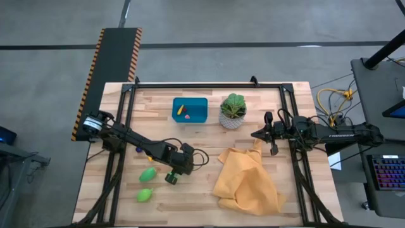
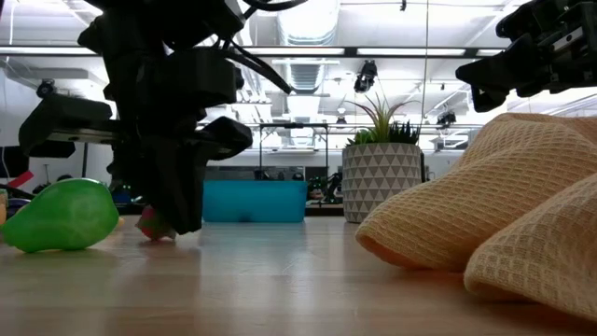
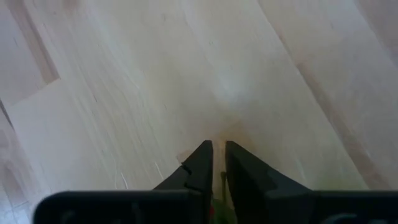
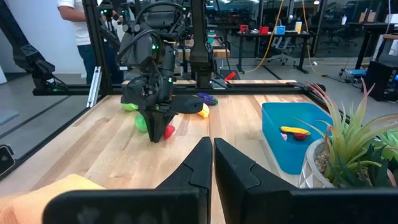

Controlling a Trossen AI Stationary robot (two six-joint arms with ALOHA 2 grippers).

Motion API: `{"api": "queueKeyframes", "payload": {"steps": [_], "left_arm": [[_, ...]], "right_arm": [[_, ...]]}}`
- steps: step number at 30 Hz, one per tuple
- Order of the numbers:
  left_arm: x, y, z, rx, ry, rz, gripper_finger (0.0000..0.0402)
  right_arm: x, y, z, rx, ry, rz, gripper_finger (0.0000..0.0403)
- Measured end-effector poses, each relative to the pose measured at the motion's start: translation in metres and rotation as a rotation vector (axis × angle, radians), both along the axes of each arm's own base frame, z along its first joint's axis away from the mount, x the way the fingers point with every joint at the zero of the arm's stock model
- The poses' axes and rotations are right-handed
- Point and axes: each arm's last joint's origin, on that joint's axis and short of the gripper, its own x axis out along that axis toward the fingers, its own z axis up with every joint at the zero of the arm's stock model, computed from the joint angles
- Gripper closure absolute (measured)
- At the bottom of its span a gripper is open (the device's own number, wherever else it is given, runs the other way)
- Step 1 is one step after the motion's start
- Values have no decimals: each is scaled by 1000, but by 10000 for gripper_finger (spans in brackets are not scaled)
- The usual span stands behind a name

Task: Pick and placing Produce into tupperware
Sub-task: Put the red strawberry into the blue bin

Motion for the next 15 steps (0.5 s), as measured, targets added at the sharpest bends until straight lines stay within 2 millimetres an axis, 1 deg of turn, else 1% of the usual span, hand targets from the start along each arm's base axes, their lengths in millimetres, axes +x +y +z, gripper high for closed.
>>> {"api": "queueKeyframes", "payload": {"steps": [2, 4, 15], "left_arm": [[0, 0, 0, 2, 5, 0, 393], [0, 0, 0, 2, 6, 0, 399], [0, 0, 0, 6, 5, -8, 401]], "right_arm": [[0, 0, 0, 0, 0, 0, 394], [0, 0, 0, 0, 0, 0, 394], [0, 0, 0, 0, 0, 0, 394]]}}
